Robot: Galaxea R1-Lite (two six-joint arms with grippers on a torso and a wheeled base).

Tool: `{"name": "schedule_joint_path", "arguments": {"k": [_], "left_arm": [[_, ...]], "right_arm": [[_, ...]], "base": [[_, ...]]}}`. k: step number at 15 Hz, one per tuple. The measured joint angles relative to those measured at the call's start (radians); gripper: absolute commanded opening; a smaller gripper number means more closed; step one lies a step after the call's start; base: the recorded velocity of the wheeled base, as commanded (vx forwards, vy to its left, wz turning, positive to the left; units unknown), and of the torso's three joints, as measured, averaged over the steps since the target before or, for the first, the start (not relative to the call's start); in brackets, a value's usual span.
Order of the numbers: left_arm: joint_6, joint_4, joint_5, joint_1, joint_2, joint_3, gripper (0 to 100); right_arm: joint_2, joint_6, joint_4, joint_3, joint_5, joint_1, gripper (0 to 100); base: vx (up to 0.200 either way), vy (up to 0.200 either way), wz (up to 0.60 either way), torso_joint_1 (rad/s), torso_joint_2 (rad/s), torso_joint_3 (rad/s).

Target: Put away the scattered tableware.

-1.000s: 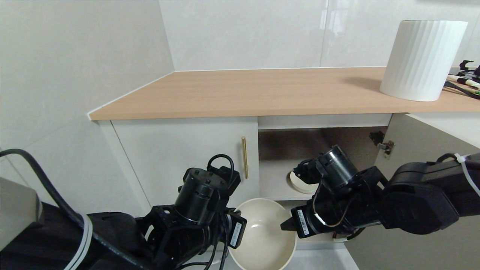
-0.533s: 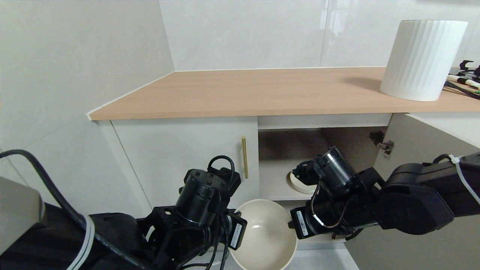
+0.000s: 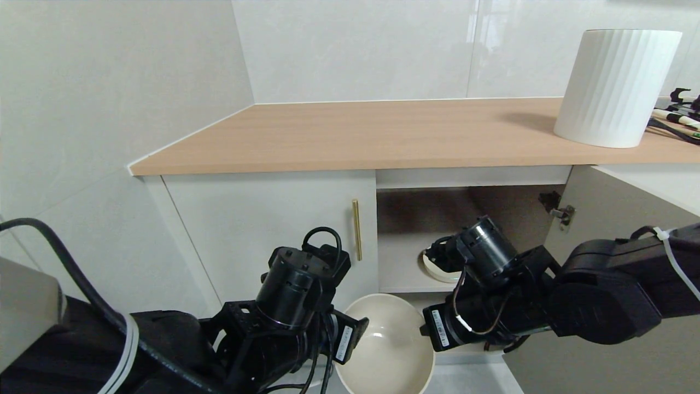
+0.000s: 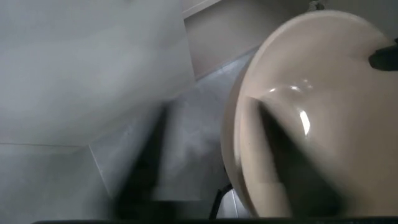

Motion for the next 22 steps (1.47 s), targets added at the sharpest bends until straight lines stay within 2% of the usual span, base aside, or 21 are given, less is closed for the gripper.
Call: {"name": "schedule_joint_path", "arguments": {"k": [6, 8, 10, 13, 16, 20, 22], "left_arm": [[-0.004, -0.081, 0.039, 0.006, -0.002, 0.003, 100], [-0.016, -0.099, 0.053, 0.011, 0.0, 0.004, 100], [-0.018, -0.104, 0.054, 0.013, 0.004, 0.004, 100], [-0.019, -0.105, 0.054, 0.016, 0.003, 0.006, 100], [-0.019, -0.106, 0.054, 0.017, 0.006, 0.009, 100], [-0.019, -0.107, 0.054, 0.018, 0.003, 0.012, 100], [-0.019, -0.107, 0.054, 0.018, 0.002, 0.014, 100]], "right_arm": [[0.006, 0.001, 0.0, 0.003, -0.001, 0.0, 0], [0.022, 0.049, -0.001, 0.0, -0.017, -0.008, 0], [0.064, 0.163, 0.0, -0.035, -0.032, -0.044, 0], [0.13, 0.241, 0.001, -0.104, -0.057, -0.113, 0], [0.186, 0.269, -0.002, -0.158, -0.117, -0.164, 0], [0.247, 0.273, -0.057, -0.188, -0.129, -0.202, 0], [0.275, 0.319, -0.067, -0.227, -0.143, -0.25, 0]], "base": [[0.0, 0.0, 0.0, 0.0, 0.0, 0.0], [0.0, 0.0, 0.0, 0.0, 0.0, 0.0], [0.0, 0.0, 0.0, 0.0, 0.0, 0.0], [0.0, 0.0, 0.0, 0.0, 0.0, 0.0], [0.0, 0.0, 0.0, 0.0, 0.0, 0.0], [0.0, 0.0, 0.0, 0.0, 0.0, 0.0], [0.0, 0.0, 0.0, 0.0, 0.0, 0.0]]}}
